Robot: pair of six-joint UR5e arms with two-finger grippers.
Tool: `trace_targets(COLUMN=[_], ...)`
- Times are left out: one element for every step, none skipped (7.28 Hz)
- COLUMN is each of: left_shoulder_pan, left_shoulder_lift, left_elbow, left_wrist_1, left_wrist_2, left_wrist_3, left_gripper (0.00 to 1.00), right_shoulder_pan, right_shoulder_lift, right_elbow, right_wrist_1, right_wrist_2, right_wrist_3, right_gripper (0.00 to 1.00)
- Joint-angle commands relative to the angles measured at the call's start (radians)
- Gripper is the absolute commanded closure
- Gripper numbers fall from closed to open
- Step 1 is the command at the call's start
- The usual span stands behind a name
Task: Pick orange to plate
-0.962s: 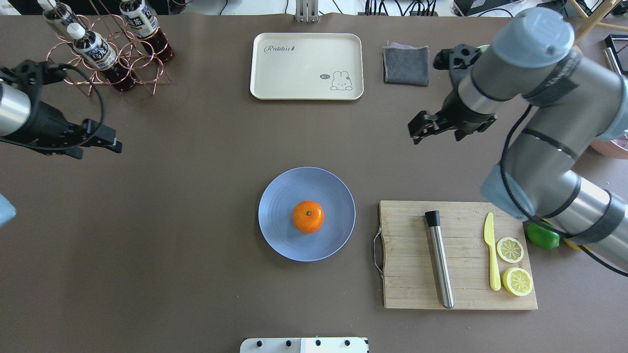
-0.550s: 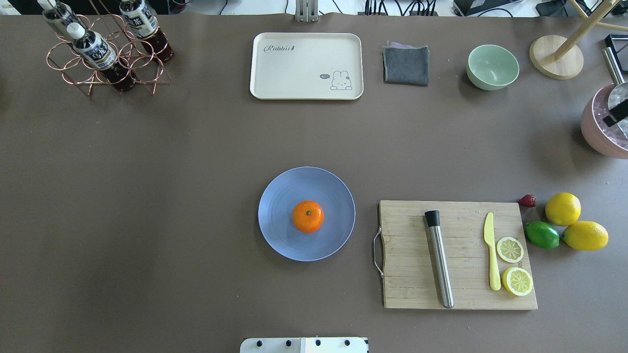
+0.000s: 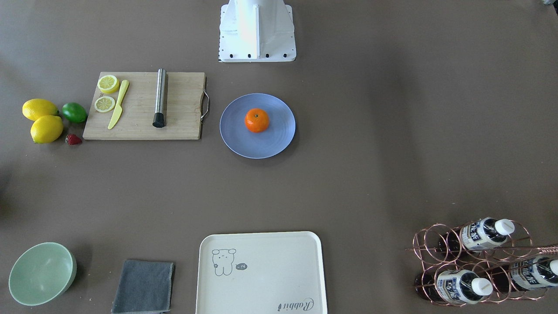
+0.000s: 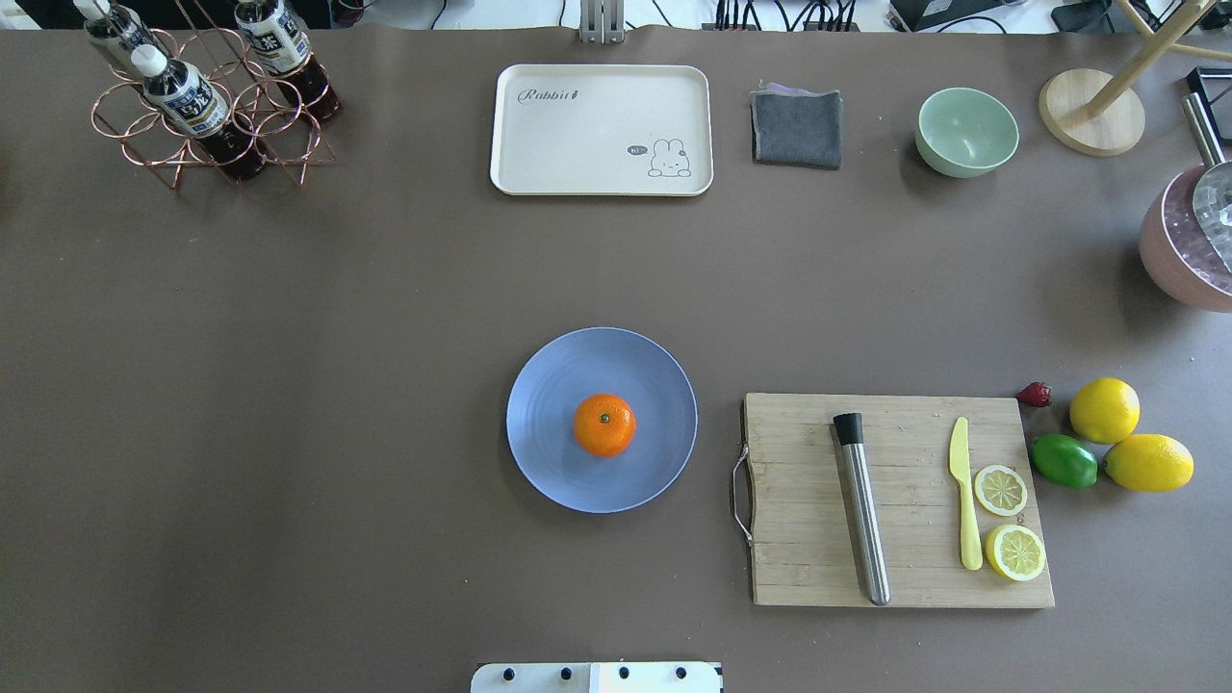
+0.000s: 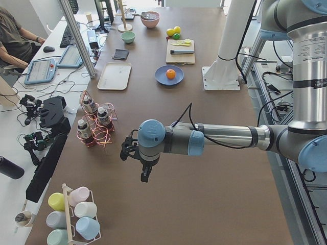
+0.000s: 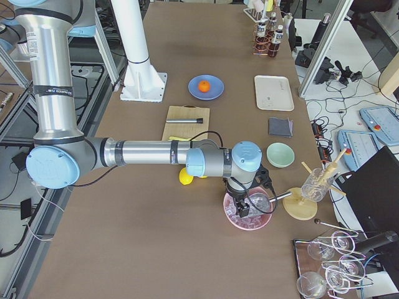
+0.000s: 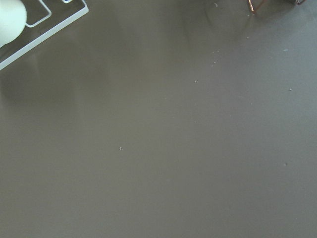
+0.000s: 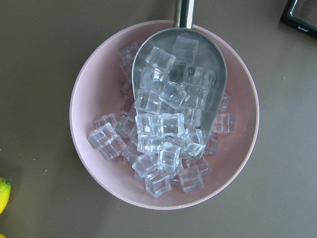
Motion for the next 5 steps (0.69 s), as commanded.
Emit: trace_targets(left_shoulder_pan=[-0.006,-0.006,-0.006,-0.006,-0.009], left_shoulder_lift=[0.011,0.011,0.012,0.012,0.012], left_elbow=[0.008,0.009,0.012,0.014,0.014], left_wrist_1=[-0.009,-0.009,-0.009,-0.009,-0.009], left_wrist_2=[0.003,0.003,0.003,0.003,0.003], left_wrist_3=[0.003,0.003,0.003,0.003,0.003], left_gripper=[0.02,0.02,0.02,0.02,0.02], right_shoulder_pan=[0.023,0.028,0.028,0.028,0.029], right_shoulder_lift=[-0.005,-0.005,-0.005,-0.007,-0.01], right_elbow=[-0.003,-0.005,-0.005,-0.005,-0.005], right_wrist_1=[-0.002,0.0,0.0,0.0,0.0], right_wrist_2=[0.002,0.002,0.002,0.002,0.002], right_wrist_3=[-0.002,-0.002,-0.001,-0.001,-0.001], right_gripper=[0.0,0.0,0.0,0.0,0.0])
